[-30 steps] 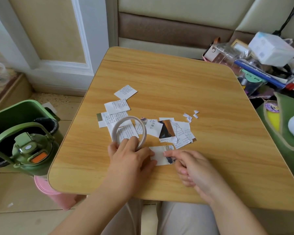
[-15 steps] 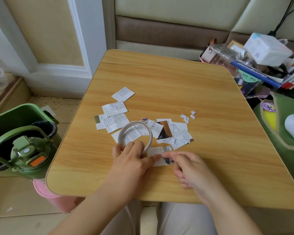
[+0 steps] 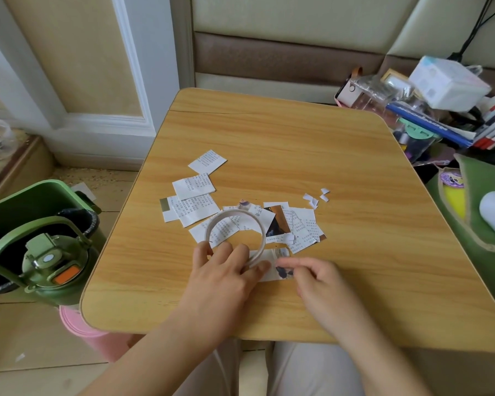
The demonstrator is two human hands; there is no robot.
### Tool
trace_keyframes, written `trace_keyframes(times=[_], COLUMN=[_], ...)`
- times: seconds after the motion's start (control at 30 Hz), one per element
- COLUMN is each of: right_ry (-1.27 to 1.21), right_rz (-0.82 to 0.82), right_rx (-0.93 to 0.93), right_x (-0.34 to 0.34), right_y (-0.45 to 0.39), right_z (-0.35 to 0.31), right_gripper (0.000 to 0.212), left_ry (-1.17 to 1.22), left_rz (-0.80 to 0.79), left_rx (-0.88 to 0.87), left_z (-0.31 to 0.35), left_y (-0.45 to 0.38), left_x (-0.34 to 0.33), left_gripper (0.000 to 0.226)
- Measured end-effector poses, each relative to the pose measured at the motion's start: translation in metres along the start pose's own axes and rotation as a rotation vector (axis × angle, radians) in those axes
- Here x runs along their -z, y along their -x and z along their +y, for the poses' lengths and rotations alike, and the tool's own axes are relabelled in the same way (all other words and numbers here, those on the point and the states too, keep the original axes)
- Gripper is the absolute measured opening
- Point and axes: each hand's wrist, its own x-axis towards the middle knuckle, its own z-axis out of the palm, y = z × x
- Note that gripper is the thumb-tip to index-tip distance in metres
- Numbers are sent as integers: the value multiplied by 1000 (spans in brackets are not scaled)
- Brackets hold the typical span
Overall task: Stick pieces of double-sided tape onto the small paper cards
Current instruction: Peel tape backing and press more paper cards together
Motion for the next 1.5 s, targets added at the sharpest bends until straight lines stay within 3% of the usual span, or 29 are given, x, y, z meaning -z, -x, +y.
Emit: trace_keyframes(times=[0.23,0.37,0.47,0.63,0.87,1.17,1.3,1.4,1.5], right_ry=[249,403,540,680,506,516,526,520,488], right_rz=[192,145,123,201,221,180,186,175,154], right_rx=[173,423,452,485,434,377,376,360,364], right_x=[5,5,0,-4,-4,-4,-4,-4,-2], right_y=[10,13,10,6,0,-3,-4,-4,-3], right_z=[13,15,19,23,41,43,43,43,42], right_gripper=[38,43,53,47,53,58,59,61,57], left_ry=[8,18,19,19,138,154,124,110,108], left_rz=[-16,-8,9,13,-29,-43,-19,-67,-63], left_rx=[41,54,55,61,151,253,288,379,368], left_z=[2,2,2,2,-3,6,5,0,-2], left_y=[0,1,1,1,-1,0,3,1,-1], left_x=[-4,-4,-4,-5,2,4,2,5,7], left_gripper=[44,42,36,36,31,30,15,33,29])
